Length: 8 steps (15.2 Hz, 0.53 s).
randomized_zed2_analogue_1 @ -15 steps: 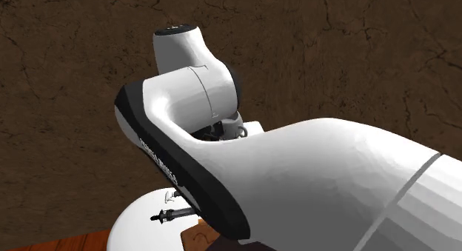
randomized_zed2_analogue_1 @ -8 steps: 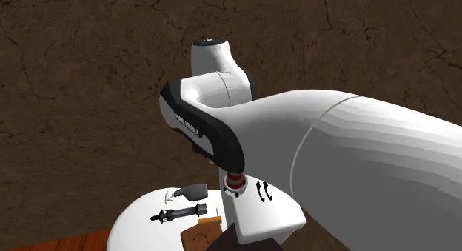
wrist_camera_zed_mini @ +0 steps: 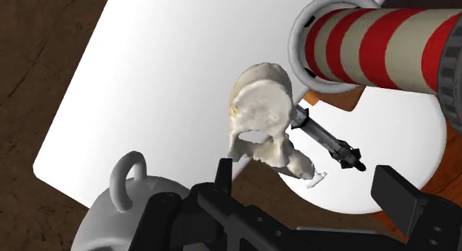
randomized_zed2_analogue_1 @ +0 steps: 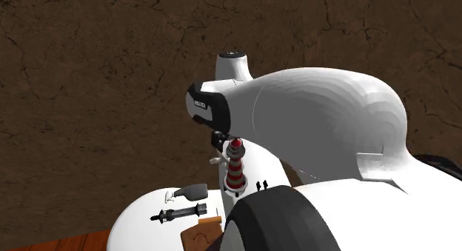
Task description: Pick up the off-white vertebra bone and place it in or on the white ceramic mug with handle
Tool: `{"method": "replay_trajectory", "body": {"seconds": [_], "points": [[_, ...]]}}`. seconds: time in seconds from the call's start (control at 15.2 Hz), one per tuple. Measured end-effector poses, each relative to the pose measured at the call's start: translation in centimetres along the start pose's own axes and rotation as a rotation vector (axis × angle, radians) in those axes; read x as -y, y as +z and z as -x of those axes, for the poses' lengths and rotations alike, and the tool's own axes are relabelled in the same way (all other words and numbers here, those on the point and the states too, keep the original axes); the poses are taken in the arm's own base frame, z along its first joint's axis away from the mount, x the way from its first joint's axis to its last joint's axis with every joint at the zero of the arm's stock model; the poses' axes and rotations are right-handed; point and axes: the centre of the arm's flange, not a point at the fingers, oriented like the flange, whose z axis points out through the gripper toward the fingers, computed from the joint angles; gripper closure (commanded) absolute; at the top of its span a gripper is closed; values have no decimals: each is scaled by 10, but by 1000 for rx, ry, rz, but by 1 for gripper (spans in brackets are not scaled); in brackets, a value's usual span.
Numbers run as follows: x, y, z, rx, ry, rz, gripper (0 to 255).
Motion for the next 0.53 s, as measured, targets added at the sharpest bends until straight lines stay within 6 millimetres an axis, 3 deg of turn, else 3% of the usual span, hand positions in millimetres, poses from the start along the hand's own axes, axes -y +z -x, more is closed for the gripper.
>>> {"method": "replay_trajectory", "body": {"seconds": [0.33,0.53], "points": [[-51,38,-21,2,-35,-14,0],[-62,52,-25,2,-42,-15,0]]}}
